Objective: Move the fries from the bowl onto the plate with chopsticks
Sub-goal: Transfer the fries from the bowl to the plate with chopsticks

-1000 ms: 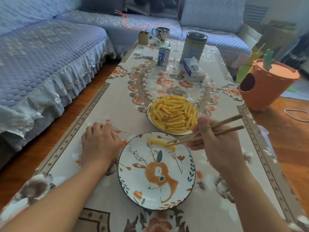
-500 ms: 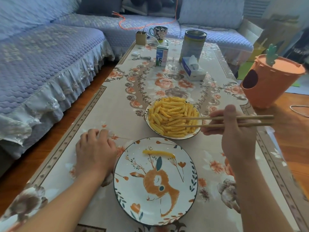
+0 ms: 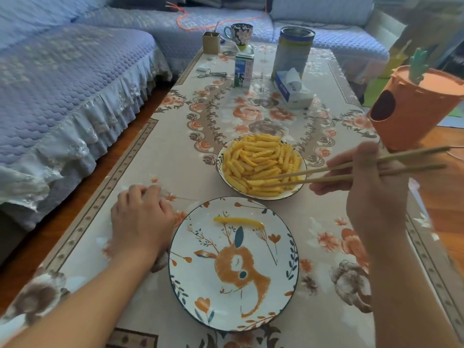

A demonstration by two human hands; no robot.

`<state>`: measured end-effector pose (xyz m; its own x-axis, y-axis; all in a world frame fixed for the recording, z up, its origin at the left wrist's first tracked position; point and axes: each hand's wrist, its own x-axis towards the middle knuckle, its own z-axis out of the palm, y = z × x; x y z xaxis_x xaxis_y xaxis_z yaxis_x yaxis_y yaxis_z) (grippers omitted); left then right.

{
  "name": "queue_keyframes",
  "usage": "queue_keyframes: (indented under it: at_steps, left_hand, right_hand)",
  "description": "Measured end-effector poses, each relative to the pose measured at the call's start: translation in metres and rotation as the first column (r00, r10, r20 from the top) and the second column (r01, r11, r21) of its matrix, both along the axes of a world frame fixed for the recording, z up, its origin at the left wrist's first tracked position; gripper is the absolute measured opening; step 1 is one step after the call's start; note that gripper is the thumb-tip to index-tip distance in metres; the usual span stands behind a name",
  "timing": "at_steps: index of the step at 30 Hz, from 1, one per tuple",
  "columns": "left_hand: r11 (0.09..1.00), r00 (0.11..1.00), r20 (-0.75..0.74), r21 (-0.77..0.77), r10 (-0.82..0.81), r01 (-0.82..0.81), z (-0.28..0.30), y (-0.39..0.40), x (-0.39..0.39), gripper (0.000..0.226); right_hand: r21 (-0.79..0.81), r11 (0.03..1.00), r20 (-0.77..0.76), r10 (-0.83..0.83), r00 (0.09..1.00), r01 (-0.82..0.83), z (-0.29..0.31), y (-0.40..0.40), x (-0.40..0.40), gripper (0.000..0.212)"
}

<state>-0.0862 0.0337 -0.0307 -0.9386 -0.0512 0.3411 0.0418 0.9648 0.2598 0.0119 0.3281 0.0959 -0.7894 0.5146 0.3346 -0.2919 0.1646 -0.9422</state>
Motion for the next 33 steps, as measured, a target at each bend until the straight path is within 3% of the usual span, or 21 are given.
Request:
queue_keyframes:
  at_steps: [6,11,16,23,33]
  left_hand:
    - [1.000,1.000,0.000,0.000,-0.003,0.003,0.002,0.002,0.002,0.039]
    - [1.000,1.000,0.001,-0.013,-0.002,0.002,0.002,0.000,0.001,0.039]
    - [1.000,1.000,0.004,-0.022,-0.012,0.012,0.002,0.000,0.001,0.040]
    - [1.000,1.000,0.011,-0.014,-0.008,0.009,-0.001,-0.001,0.000,0.027]
    - [1.000,0.999,0.031,-0.020,-0.006,0.007,0.000,-0.002,0.000,0.030]
  right_hand:
    - [-0.006,0.964,0.326,0.252,0.911,-0.265,0.035,-0.013,-0.021,0.062]
    - [0.101,0.924,0.466,0.283,0.838,-0.368,0.026,-0.036,-0.030,0.050]
    - [0.192,0.938,0.361,0.205,0.910,-0.288,0.032,-0.019,-0.027,0.033]
    - [0.291,0.957,0.237,-0.051,0.970,-0.020,0.030,0.018,-0.024,0.040]
    - [0.289,0.956,0.276,-0.040,0.960,-0.043,0.012,0.027,-0.035,0.036]
